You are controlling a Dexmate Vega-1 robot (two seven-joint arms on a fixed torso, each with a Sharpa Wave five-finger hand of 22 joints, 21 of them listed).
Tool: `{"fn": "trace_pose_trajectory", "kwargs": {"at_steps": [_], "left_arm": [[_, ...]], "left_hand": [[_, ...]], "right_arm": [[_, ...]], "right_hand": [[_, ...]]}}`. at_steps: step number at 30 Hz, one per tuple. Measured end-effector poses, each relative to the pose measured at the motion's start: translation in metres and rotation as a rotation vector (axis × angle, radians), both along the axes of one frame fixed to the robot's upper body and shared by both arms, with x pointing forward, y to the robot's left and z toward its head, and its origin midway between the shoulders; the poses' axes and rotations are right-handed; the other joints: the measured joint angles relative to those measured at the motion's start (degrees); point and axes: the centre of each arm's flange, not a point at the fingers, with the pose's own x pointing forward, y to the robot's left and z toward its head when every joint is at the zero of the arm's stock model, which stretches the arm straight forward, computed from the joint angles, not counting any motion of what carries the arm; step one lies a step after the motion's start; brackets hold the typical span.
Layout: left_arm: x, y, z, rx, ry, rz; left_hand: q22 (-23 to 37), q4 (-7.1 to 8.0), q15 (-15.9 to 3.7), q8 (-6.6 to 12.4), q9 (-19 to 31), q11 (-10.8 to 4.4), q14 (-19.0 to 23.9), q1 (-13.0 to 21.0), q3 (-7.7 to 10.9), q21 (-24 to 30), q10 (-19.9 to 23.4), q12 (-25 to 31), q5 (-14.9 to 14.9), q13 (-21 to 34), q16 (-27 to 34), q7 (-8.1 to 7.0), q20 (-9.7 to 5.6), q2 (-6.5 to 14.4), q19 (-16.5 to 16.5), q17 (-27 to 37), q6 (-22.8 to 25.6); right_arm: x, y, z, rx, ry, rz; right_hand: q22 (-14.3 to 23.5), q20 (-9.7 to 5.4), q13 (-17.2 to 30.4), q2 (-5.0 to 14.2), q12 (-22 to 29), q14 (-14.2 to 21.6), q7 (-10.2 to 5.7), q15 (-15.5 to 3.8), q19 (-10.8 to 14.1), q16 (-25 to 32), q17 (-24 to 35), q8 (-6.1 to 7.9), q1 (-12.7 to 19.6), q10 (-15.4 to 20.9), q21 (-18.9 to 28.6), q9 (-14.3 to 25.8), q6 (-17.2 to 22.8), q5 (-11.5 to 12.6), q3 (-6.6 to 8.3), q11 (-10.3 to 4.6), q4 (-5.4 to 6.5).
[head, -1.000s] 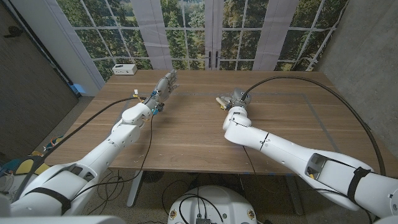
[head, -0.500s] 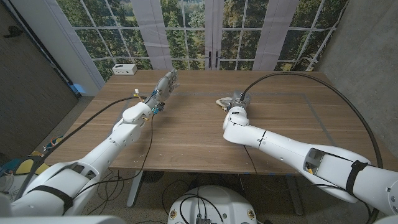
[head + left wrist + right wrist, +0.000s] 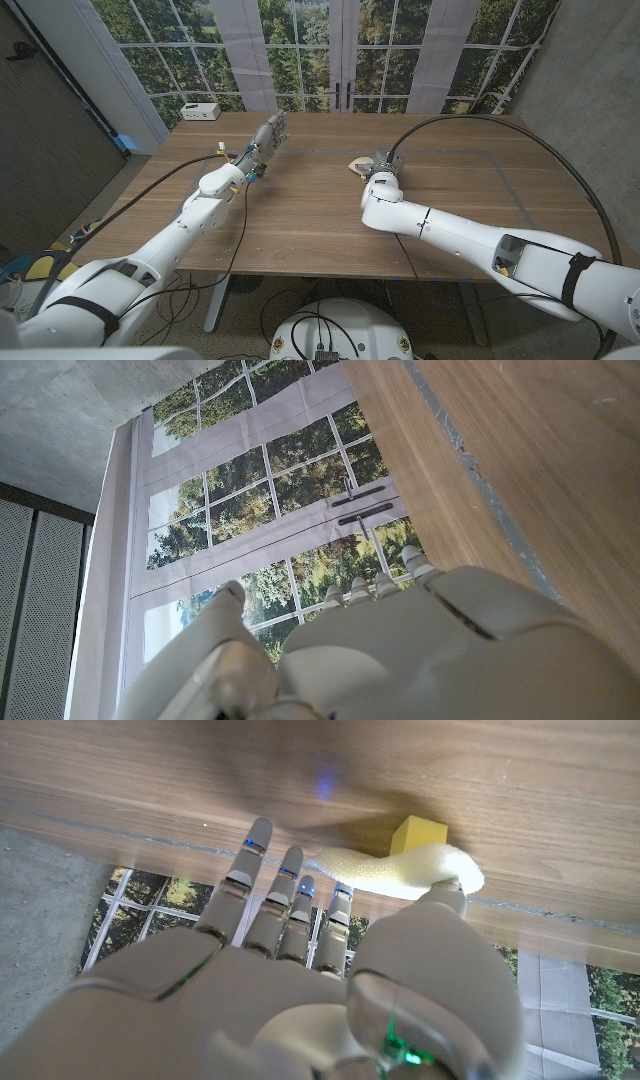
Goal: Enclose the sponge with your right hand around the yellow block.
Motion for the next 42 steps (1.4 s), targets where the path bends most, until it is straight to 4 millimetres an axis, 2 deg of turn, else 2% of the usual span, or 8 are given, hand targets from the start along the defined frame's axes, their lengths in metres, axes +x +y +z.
{"fn": "trace_pose_trajectory", "kwargs": {"at_steps": [5,15,26,28,33,35,40,42], "left_arm": [[0.000,-0.002,0.002,0.001,-0.002,-0.001],[0.001,-0.004,0.003,0.005,-0.003,-0.003],[0.000,-0.004,0.004,0.005,-0.007,-0.001],[0.000,-0.004,0.004,0.005,-0.007,-0.001],[-0.001,-0.003,0.004,0.005,-0.008,0.001],[-0.002,-0.002,0.004,0.005,-0.009,0.002],[-0.002,-0.002,0.004,0.004,-0.010,0.002],[-0.002,-0.002,0.004,0.004,-0.010,0.002]], "left_hand": [[0.00,0.00,0.00,0.00,0.00,0.00,0.00,0.00,0.00,-0.01,0.00,0.00,0.00,0.00,0.00,0.00,0.00,0.00,0.00,0.00,0.00],[0.00,0.00,0.00,0.00,0.00,0.00,0.00,0.00,0.00,-0.01,0.00,0.00,0.00,0.00,0.00,0.00,0.00,0.00,0.00,0.00,0.00],[-0.01,0.00,0.00,0.00,0.00,0.00,0.00,0.00,0.00,-0.23,0.00,0.00,0.00,0.00,0.00,0.00,0.00,0.00,0.00,0.00,0.00],[-0.01,0.00,0.00,0.00,0.00,0.00,0.00,0.00,0.00,-0.23,0.00,0.00,0.00,0.00,0.00,0.01,0.00,0.00,0.00,0.00,0.00],[-0.01,0.01,0.00,0.00,0.00,0.00,0.00,0.00,0.00,-0.23,0.00,0.00,0.00,0.00,0.00,0.01,0.00,0.00,0.00,0.00,0.00],[-0.01,0.01,0.00,0.00,0.00,0.00,0.00,0.00,0.00,-0.23,0.00,0.00,0.00,0.00,0.00,0.00,0.00,0.00,0.00,0.00,0.00],[-0.01,-0.22,0.00,0.00,0.00,0.00,0.00,0.00,-0.22,-0.22,0.00,0.00,0.00,0.00,0.00,0.01,0.00,0.00,0.00,0.00,0.00],[-0.01,-0.22,0.00,0.00,0.00,0.00,0.00,0.00,-0.22,-0.34,0.00,0.00,0.00,0.00,0.00,0.01,0.00,0.00,0.00,0.00,0.00]], "right_arm": [[0.000,-0.002,-0.002,-0.010,0.016,0.000],[0.000,-0.002,-0.007,-0.037,0.052,0.009],[0.005,0.002,-0.014,-0.093,0.092,0.010],[0.006,0.003,-0.014,-0.105,0.096,0.010],[0.009,0.007,-0.015,-0.138,0.100,0.006],[0.010,0.008,-0.016,-0.145,0.100,0.004],[0.012,0.009,-0.016,-0.164,0.101,-0.010],[0.013,0.009,-0.016,-0.171,0.102,-0.020]], "right_hand": [[0.00,0.30,0.00,-0.12,0.00,-0.19,-0.02,0.19,-0.30,0.00,0.22,0.71,-0.73,0.02,-0.23,-0.06,2.28,0.00,-0.31,-0.02,0.31],[-0.01,-0.32,-0.01,-0.10,0.25,-0.52,0.23,-0.07,-0.92,-0.40,0.21,0.71,-0.71,0.55,-0.64,-0.12,4.15,0.00,-0.30,-0.53,0.32],[-0.01,-0.94,-0.01,0.52,0.27,-1.52,-0.02,0.09,-1.54,-0.84,0.21,0.69,-0.06,0.48,-1.06,-0.05,4.06,0.22,-0.50,-1.29,0.13],[-0.01,-1.16,-0.01,0.80,0.27,-1.52,-0.35,0.09,-1.76,-0.84,0.21,0.61,0.99,0.98,-1.08,-0.06,4.39,0.43,-0.47,-1.79,0.09],[-0.01,-2.23,-0.02,2.09,0.38,-1.52,-1.13,0.09,-2.52,-0.84,0.20,0.84,3.94,1.80,-1.34,-0.25,7.07,0.87,0.57,-3.01,-1.40],[-0.02,-2.80,-0.02,2.54,0.89,-1.51,-0.37,0.09,-2.37,-0.84,0.21,1.31,4.97,2.53,-1.48,-0.41,7.83,1.18,0.87,-3.69,-1.71],[-0.02,-3.96,-0.02,3.64,1.34,-0.86,1.34,0.10,-2.43,-0.59,0.20,1.87,7.88,5.03,-1.48,-0.41,9.54,1.31,1.57,-4.31,-2.76],[0.22,-4.97,-0.02,3.90,1.89,-0.09,1.55,0.00,-1.80,-0.27,0.20,1.98,8.77,6.37,-1.48,-0.41,9.75,1.69,1.81,-4.39,-2.99]]}}
